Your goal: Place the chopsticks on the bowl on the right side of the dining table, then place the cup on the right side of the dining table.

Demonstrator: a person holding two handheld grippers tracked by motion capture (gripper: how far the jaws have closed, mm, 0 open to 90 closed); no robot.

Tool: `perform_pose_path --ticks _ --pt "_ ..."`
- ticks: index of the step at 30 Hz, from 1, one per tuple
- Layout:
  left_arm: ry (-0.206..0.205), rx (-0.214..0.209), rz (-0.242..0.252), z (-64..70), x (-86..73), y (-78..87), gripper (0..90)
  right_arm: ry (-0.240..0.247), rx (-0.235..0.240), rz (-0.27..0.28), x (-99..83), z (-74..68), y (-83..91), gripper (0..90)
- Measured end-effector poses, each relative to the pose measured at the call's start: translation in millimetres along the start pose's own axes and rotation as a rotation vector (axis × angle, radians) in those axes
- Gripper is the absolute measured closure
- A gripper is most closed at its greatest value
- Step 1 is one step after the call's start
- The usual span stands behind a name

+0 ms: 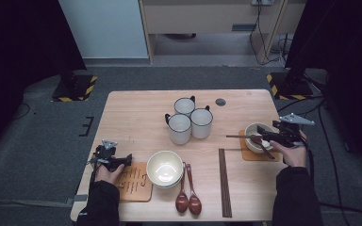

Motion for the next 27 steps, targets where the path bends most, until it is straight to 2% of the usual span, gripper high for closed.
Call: perform_pose_path --ticks 9,15,19,27 --pt "0.0 0.001 0.0 0.0 0.1 -0.1 0.0 -0.002 0.032 0.041 19.6 -14.4 14.5 25.5" --pt "0.0 0.0 0.0 0.0 0.1 -0.1 0.0 -0.003 0.042 0.046 29.2 -24.2 21.3 25.3" --pt "0.0 0.001 0.0 0.0 0.1 -0.1 0.0 0.031 0.039 0.04 34.8 -36.4 21.2 24.2" --pt "0.0 0.0 0.0 0.0 0.1 -0.1 0.0 0.041 0.053 0.036 44.1 -51.2 19.0 23.1"
Point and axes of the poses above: each handheld gripper's, and its own axes: y roughly backward along the jaws, x roughly out of its top, z roughly to its right, the point moved 9 cm from there along -y, roughly forward along the jaws, and after that the axes turned 2 degrees about -z, right-handed, at the moved point
